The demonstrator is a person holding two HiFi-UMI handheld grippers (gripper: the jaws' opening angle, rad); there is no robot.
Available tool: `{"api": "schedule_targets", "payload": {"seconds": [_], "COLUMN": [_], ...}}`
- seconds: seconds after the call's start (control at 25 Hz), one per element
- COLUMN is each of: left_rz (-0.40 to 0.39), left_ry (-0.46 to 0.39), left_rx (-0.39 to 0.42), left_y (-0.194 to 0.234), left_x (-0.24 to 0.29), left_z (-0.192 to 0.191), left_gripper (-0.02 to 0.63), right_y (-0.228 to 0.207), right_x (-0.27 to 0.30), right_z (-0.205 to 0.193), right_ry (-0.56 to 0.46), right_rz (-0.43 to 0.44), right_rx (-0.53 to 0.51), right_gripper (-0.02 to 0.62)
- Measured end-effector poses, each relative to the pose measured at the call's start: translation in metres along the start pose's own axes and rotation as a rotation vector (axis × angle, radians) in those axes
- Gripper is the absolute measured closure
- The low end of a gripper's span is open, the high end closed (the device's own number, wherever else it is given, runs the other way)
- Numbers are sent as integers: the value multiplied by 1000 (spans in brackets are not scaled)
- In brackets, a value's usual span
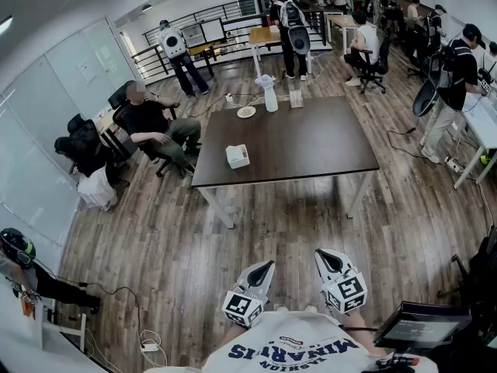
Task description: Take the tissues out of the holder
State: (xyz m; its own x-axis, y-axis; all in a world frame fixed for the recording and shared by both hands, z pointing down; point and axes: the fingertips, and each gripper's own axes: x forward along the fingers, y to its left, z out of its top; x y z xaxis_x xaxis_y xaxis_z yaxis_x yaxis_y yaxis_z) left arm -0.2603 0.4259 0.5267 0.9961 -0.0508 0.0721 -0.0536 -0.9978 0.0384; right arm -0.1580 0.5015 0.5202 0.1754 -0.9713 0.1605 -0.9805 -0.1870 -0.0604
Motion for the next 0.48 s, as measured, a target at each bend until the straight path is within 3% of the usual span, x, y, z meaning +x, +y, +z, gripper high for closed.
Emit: {"api": "schedule_targets", "payload": {"seconds": [0.48], "left_rz": [41], "left_ry": [6], "left_rx": [3], "left_y": [-15], "left_x": [18], "left_z": [-7], "left_gripper": [601], "right_y": [-20], "right_x": [-3], "right_z": [3], "right_ry": [-44], "right_rz": [58], "right_rx": [-9], "right_gripper": [589]}}
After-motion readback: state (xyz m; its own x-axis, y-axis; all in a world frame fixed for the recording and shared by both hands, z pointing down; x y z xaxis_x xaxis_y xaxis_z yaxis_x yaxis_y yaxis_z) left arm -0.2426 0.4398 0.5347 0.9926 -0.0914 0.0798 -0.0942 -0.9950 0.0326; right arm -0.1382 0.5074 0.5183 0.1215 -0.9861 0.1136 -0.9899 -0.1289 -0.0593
